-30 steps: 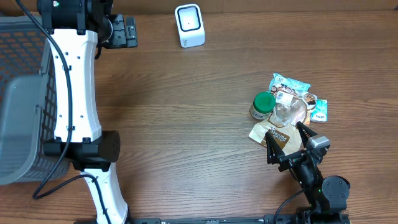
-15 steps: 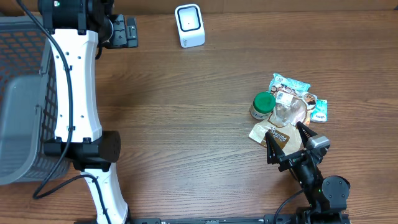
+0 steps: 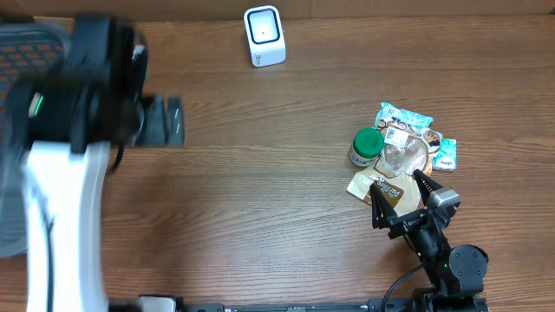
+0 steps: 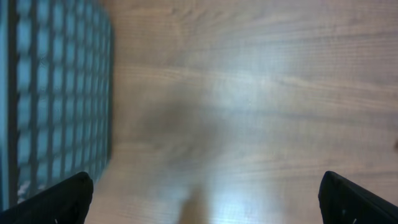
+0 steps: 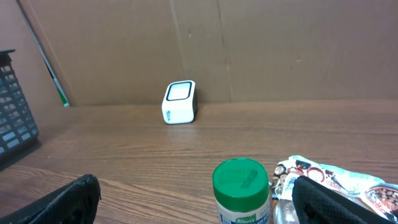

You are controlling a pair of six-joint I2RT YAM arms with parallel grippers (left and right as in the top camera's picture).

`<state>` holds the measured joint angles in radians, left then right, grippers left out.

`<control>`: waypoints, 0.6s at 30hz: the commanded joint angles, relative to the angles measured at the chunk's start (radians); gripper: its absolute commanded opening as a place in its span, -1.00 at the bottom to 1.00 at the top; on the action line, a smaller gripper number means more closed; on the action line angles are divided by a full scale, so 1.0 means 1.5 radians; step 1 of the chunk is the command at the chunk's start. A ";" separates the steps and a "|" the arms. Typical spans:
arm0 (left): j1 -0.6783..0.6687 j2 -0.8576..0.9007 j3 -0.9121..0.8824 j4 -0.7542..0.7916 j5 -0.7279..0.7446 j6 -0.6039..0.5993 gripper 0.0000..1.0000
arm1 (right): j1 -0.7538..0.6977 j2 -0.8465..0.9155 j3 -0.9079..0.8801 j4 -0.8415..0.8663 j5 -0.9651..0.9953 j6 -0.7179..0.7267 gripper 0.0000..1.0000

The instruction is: Scan the item barcode

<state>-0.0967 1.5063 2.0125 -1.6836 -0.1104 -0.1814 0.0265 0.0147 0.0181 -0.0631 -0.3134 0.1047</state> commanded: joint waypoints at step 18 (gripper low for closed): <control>0.066 -0.615 -0.932 0.945 0.156 0.139 0.99 | -0.002 -0.008 -0.007 0.005 0.003 -0.001 1.00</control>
<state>-0.0040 0.6823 0.7658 -0.3866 0.0364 -0.0238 0.0265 0.0147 0.0181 -0.0624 -0.3134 0.1043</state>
